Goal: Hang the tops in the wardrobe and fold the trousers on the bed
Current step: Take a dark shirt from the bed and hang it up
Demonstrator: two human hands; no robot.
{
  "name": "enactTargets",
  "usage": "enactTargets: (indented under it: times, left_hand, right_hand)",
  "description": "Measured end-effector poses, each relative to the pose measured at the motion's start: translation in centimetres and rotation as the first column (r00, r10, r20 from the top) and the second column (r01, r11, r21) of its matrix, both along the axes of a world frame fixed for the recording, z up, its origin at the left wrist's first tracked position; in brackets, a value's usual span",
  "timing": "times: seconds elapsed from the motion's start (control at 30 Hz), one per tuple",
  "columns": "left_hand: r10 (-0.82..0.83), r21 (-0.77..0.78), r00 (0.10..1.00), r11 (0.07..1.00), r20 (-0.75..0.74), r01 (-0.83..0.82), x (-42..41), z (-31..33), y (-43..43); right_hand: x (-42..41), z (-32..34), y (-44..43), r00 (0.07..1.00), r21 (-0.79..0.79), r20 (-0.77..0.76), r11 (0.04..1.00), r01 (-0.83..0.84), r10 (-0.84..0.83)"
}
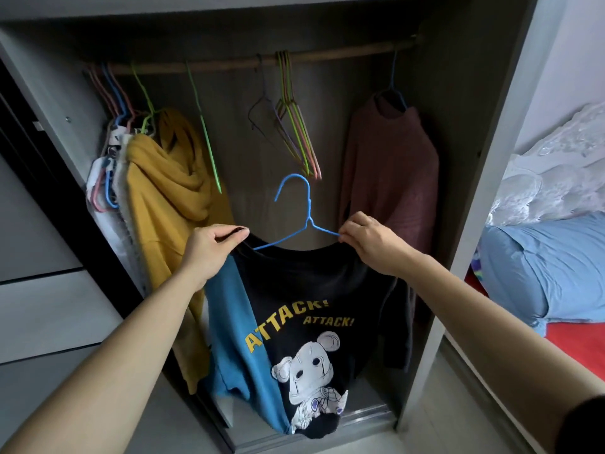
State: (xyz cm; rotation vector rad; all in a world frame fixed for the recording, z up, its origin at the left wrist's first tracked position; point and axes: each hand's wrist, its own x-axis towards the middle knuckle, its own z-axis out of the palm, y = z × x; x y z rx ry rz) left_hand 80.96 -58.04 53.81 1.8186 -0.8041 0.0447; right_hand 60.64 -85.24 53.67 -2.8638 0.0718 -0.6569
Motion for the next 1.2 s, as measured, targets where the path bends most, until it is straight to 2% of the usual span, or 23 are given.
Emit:
enactTargets:
  times: [0.07,0.1,0.2,0.23,0.33,0.43,0.5,0.63,0.87,1.07,1.2]
  left_hand:
    - [-0.019,0.014,0.999,1.000,0.034,0.018,-0.5,0.4,-0.2]
    - [-0.027,0.015,0.998,1.000,0.049,0.026,-0.7,0.5,-0.4]
    - [-0.027,-0.011,0.998,1.000,0.051,0.027,-1.2,1.4,-1.1]
    - [-0.027,-0.023,0.998,0.999,0.052,0.028,-1.3,1.7,-1.4]
    - [-0.053,-0.010,0.995,0.999,0.090,0.054,-2.0,2.7,-2.0]
    - [-0.031,0.010,0.994,0.999,0.108,0.030,-1.6,2.6,-1.6]
    - [-0.003,0.057,0.991,0.998,0.137,-0.004,-0.9,2.3,-0.9]
    - [-0.060,0.186,0.988,0.982,0.143,0.032,-0.4,2.5,-1.0]
    - [-0.050,0.028,0.966,0.999,0.252,0.044,-2.1,2.0,-4.4]
    - [-0.252,0.064,0.932,0.968,0.260,0.244,-4.7,2.7,-9.4]
    - [-0.359,0.198,0.877,0.930,0.318,0.309,-5.4,2.7,-12.1]
  right_hand:
    - [-0.1,0.6,-0.4,0.991,-0.081,-0.128,0.996,0.023,-0.033]
    - [-0.2,0.8,-0.4,0.993,-0.063,-0.109,0.998,0.029,-0.036]
    - [-0.1,0.8,1.1,0.990,0.081,0.144,0.997,-0.008,-0.004]
    - [0.0,0.5,1.8,0.990,0.072,0.139,0.997,-0.039,0.029]
    - [0.2,-0.1,2.9,0.999,0.035,-0.029,0.999,-0.040,0.041]
    - [-0.1,1.1,2.2,0.987,0.114,0.140,0.992,0.062,-0.078]
    - [-0.6,2.3,2.1,0.965,0.108,0.226,0.987,0.115,-0.137]
    - [-0.8,4.6,2.9,0.949,0.044,0.276,0.988,0.145,-0.151]
    - [-3.2,6.5,2.6,0.938,0.007,0.269,0.974,0.224,-0.218]
    - [-7.5,6.4,1.4,0.849,-0.041,0.359,0.902,0.429,-0.388]
    - [-10.1,6.5,1.8,0.774,-0.079,0.390,0.820,0.568,-0.499]
